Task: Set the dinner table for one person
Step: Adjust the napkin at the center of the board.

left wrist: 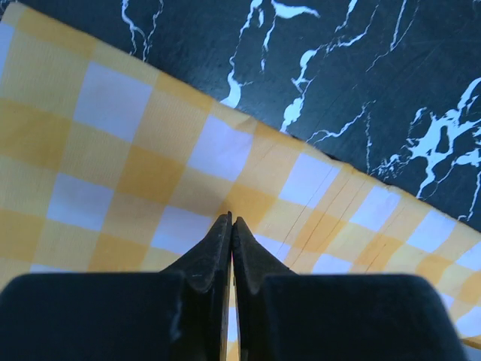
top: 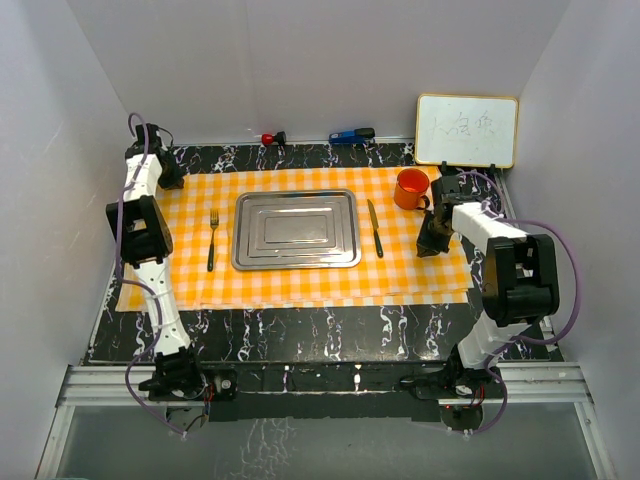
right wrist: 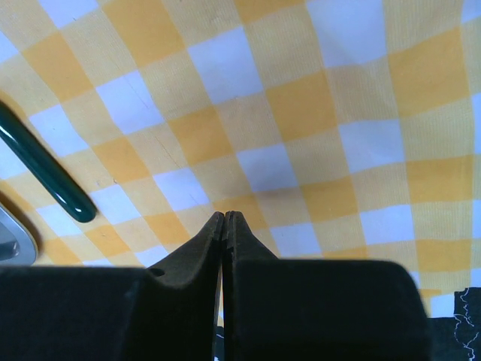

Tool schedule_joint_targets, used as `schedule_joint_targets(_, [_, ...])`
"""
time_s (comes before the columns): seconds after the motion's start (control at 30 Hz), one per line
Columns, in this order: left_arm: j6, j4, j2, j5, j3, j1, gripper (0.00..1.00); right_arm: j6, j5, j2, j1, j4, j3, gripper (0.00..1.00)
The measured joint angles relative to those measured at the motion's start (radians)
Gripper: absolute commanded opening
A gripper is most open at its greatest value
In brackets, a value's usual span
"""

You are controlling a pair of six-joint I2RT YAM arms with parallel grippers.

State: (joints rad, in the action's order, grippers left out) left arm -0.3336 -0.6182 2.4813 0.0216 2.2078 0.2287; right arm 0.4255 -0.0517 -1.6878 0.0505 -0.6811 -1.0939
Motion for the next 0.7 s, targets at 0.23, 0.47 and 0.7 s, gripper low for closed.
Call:
schedule_joint_targets(0.23, [-0.007, -0.006, 0.021, 0.016, 0.028, 0.000, 0.00, 0.000, 0.007, -0.003, 0.002, 0.000, 0.042, 0.00])
schedule_joint_targets(0.47, [-0.018, 0.069, -0.008, 0.031, -0.079, 0.002, 0.00, 0.019, 0.023, 0.003, 0.002, 0.036, 0.098, 0.00])
schedule_joint_targets(0.7, [-0.019, 0.143, -0.048, 0.031, -0.166, 0.002, 0.00, 0.056, 0.025, 0.037, 0.001, 0.105, 0.165, 0.00])
